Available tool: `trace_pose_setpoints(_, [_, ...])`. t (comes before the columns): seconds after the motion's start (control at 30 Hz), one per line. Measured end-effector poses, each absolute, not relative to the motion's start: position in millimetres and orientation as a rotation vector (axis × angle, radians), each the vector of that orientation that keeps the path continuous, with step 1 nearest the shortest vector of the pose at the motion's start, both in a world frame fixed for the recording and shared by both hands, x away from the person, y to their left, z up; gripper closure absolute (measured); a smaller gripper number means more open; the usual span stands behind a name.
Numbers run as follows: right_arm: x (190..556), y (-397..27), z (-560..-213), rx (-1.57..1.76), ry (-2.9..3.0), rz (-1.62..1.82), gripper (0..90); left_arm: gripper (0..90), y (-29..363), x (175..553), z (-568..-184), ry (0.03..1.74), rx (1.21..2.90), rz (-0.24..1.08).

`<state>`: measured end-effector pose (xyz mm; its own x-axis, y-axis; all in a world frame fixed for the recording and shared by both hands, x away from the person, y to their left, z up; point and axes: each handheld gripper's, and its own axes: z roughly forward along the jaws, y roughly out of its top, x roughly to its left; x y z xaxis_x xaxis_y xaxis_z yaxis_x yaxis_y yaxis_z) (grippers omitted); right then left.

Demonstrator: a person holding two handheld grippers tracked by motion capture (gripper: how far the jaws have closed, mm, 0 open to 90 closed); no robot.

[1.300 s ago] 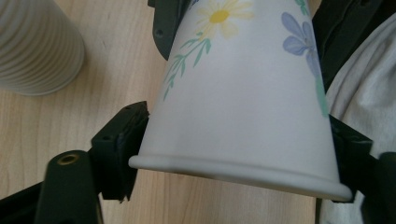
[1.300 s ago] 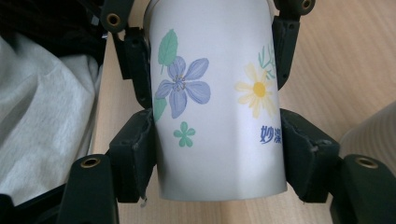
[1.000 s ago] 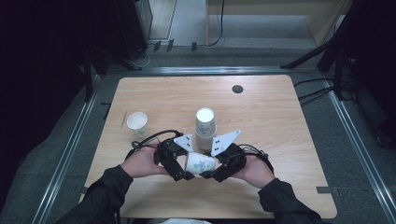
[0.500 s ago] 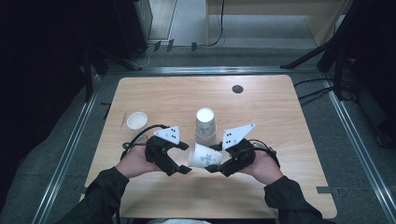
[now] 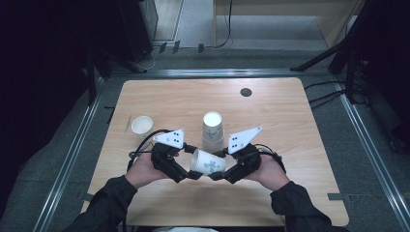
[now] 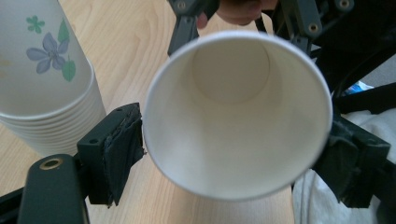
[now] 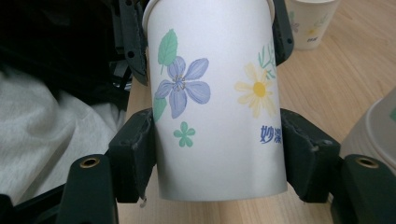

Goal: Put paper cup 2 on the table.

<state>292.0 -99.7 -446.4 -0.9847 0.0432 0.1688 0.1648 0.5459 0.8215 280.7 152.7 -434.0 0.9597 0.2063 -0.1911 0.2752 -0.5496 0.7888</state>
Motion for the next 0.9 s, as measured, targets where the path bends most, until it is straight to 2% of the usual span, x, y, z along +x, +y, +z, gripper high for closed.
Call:
trace_pose_setpoints(0.1, [292, -98, -447, -0.172, -2.645, -1.426, 33.8, 16.9, 152, 280, -433, 0.333, 2.147, -0.102])
trace_pose_setpoints(0.13, [291, -96, -448, -0.168, -2.64, -1.421, 33.9, 21.6, 152, 280, -433, 0.322, 2.14, -0.109])
trace_pose_setpoints(0.43, [292, -95, -450, -0.174, -2.634, -1.398, 34.2, 26.6, 153, 280, -432, 0.317, 2.17, -0.107])
trace_pose_setpoints(0.47, [291, -95, -451, -0.173, -2.63, -1.393, 32.6, 26.6, 153, 280, -432, 0.317, 2.174, -0.107])
trace_pose_setpoints(0.5, [291, -94, -453, -0.183, -2.626, -1.377, 26.2, 26.7, 154, 280, -431, 0.32, 2.179, -0.106])
trace_pose_setpoints(0.53, [291, -94, -453, -0.183, -2.626, -1.377, 26.2, 26.7, 154, 280, -431, 0.321, 2.183, -0.102])
trace_pose_setpoints(0.73, [292, -90, -460, -0.197, -2.706, -1.301, 24.7, 27.0, 157, 280, -426, 0.341, 2.279, -0.069])
trace_pose_setpoints(0.9, [291, -86, -464, -0.197, -2.736, -1.276, 25.4, 27.0, 154, 282, -429, 0.364, 2.375, -0.103])
